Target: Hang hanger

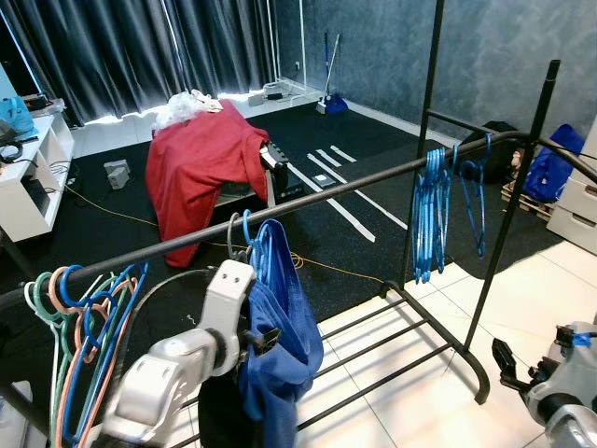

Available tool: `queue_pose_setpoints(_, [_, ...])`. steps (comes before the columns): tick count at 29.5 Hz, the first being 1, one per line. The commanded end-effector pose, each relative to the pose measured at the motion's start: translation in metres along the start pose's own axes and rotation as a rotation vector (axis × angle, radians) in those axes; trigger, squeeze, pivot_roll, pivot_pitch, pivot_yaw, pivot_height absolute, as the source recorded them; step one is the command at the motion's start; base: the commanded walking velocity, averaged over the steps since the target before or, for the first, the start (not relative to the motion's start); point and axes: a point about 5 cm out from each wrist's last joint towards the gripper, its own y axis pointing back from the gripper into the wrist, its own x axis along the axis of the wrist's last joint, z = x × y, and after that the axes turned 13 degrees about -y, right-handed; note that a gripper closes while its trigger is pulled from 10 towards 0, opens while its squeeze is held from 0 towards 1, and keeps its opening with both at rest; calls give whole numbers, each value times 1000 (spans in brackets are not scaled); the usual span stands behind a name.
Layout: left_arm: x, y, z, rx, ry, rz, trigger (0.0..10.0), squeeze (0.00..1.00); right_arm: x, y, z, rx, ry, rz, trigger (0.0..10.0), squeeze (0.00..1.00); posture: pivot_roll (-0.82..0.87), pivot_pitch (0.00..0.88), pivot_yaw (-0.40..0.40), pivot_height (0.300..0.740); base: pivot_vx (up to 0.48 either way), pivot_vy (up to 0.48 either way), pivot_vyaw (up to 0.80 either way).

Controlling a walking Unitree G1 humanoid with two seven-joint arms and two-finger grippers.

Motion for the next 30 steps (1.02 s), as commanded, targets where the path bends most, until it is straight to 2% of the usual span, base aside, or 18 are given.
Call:
queue_pose_setpoints(1, [-2,10,-2,-47,-35,11,10000,1000,-6,-1,-1,5,-11,-29,10000,0,-200,0,60,740,0,0,0])
queue_pose_setpoints(3, [-10,26,-7,-87,-71,13,10000,1000,-7,-2,-1,7,-13,-35,10000,0,-193,0,55,740,0,0,0])
queue_pose_setpoints(4, [-10,26,-7,-87,-71,13,10000,1000,-7,-2,-1,7,-13,-35,10000,0,-193,0,55,740,0,0,0])
queue_pose_setpoints(6, [-13,40,-9,-131,-93,52,10000,1000,-8,-2,-1,9,-12,-41,10000,0,-193,0,55,740,0,0,0])
queue_pose_setpoints(9, [-13,43,-15,-97,-111,71,10000,1000,-8,-2,-1,9,-12,-44,10000,0,-193,0,55,740,0,0,0])
queue_pose_setpoints(10, [-12,44,-26,-18,-104,89,10000,639,-8,-2,-1,9,-11,-46,10000,0,-186,0,50,740,0,0,0])
queue_pose_setpoints(11, [-10,41,-37,92,-70,118,10000,0,-9,-2,-1,11,-10,-47,10000,0,-185,0,52,740,0,0,0])
queue_pose_setpoints(13, [-10,41,-37,92,-70,118,10000,0,-9,-2,-1,11,-10,-47,10000,0,-185,0,52,740,0,0,0])
queue_pose_setpoints(14, [-9,38,-44,187,-45,130,10000,0,-9,-2,-2,13,-9,-48,10000,0,-186,0,53,740,0,0,0])
queue_pose_setpoints(16, [-9,38,-44,187,-45,130,10000,0,-9,-2,-2,13,-9,-48,10000,0,-186,0,53,740,0,0,0])
queue_pose_setpoints(18, [-16,29,-44,286,-8,112,10000,0,-10,-2,-3,15,-9,-51,10000,0,-186,0,54,740,0,0,0])
queue_pose_setpoints(22, [-22,25,-41,301,0,86,10000,0,-11,-2,-2,14,-8,-53,10000,0,-186,0,55,740,0,0,0])
queue_pose_setpoints(26, [-41,19,-31,290,-25,-19,10000,0,-10,-2,-1,13,-8,-52,10000,0,-184,0,59,740,0,0,0])
queue_pose_setpoints(30, [-45,19,-34,330,-51,-55,10000,0,-11,-2,-1,13,-9,-52,10000,0,-182,0,60,740,0,0,0])
